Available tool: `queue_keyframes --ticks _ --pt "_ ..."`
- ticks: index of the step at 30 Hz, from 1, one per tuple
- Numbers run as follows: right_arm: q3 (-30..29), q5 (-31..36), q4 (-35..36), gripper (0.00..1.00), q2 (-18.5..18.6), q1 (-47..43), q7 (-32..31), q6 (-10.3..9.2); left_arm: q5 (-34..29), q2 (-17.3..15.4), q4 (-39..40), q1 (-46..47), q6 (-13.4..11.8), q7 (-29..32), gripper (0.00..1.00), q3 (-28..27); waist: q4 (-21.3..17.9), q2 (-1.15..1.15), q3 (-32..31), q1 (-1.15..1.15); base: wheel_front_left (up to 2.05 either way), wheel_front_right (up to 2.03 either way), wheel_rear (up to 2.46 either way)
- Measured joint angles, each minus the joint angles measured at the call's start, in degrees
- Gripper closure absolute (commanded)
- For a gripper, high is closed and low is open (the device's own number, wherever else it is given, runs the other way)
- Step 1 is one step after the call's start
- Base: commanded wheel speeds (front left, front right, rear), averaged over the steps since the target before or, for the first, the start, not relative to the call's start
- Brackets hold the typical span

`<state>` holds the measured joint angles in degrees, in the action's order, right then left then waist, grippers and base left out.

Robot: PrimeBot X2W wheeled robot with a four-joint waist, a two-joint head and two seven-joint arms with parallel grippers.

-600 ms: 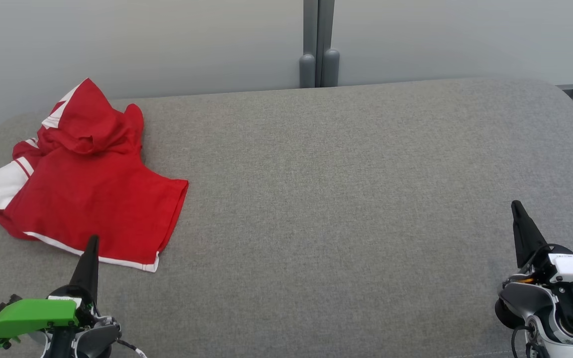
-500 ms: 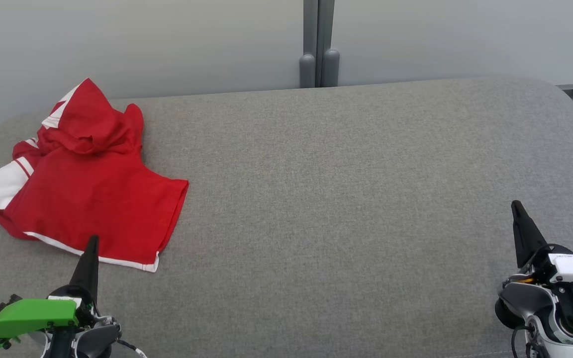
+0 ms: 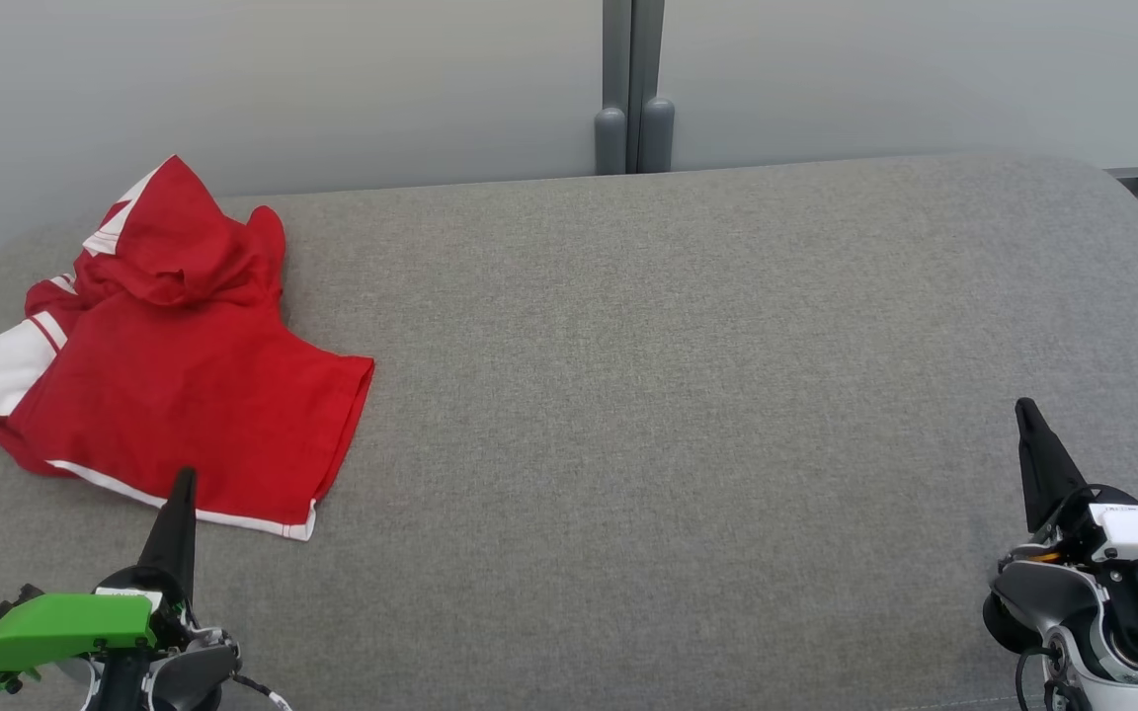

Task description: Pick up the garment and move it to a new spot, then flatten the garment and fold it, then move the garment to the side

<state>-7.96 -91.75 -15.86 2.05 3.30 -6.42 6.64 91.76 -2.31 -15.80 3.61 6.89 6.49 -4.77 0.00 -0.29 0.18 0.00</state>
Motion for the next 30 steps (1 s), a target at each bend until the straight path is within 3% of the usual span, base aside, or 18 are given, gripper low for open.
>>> queue_keyframes --ticks 12,13,25,30 --pt "0.00 0.00 0.00 1.00 0.00 0.00 0.00 -0.01 0.00 0.00 0.00 0.00 0.00 0.00 1.00 0.00 0.00 0.00 0.00 0.00 0.00 0.00 0.00" --pt "0.00 0.00 0.00 0.00 0.00 0.00 0.00 -0.01 0.00 0.00 0.00 0.00 0.00 0.00 0.00 0.00 0.00 0.00 0.00 0.00 0.00 0.00 0.00" --pt "0.82 1.27 -1.47 0.00 -0.74 -2.33 1.37 -0.16 -0.05 0.86 -1.86 -1.95 -0.11 -0.08 0.00 0.63 -0.01 0.00 0.02 0.00 0.00 0.00 0.00" --pt "2.29 4.47 -1.20 0.00 0.97 -2.34 2.46 -0.16 -1.49 0.43 -1.38 -1.95 -0.11 -1.07 0.00 1.22 0.01 0.00 0.03 0.00 0.00 0.00 0.00"
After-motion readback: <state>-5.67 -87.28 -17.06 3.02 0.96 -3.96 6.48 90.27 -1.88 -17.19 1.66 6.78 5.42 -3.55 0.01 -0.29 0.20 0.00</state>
